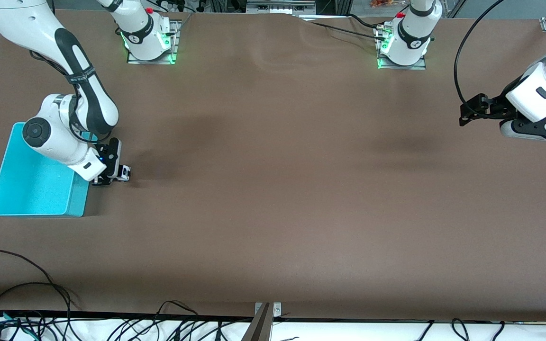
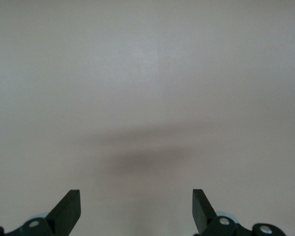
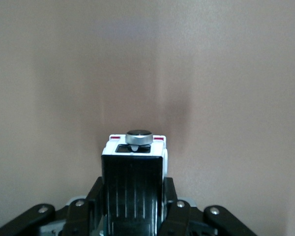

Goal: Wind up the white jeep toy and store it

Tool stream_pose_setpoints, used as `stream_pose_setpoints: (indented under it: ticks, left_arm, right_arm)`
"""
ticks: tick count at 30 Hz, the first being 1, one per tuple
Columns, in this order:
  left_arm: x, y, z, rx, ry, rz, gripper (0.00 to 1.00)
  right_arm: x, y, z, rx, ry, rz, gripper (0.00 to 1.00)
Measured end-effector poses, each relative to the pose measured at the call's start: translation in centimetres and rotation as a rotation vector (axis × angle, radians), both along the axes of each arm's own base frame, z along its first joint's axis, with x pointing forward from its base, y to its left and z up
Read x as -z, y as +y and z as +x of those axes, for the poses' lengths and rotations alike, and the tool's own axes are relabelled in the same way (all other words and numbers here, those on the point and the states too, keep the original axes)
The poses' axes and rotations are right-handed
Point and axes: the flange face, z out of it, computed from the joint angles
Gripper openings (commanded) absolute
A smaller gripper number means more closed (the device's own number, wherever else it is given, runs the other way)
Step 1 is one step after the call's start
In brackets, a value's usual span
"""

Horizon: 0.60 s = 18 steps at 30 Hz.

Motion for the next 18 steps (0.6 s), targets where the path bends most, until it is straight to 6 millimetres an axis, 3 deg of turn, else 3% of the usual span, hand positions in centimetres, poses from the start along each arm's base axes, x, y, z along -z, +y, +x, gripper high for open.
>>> stream_pose_setpoints:
  ticks: [10, 18]
  left_arm:
    - [0.0, 0.0, 0.0, 0.000, 0.001, 0.000, 1.00]
    - [0.0, 0.0, 0.0, 0.000, 0.001, 0.000, 1.00]
  right_arm:
    - [-1.4, 1.4, 0.9, -0.024, -0.025, 0.007, 0.19]
    - [-5.4, 2.9, 2.7, -0.048, -0.032, 0.015, 0.19]
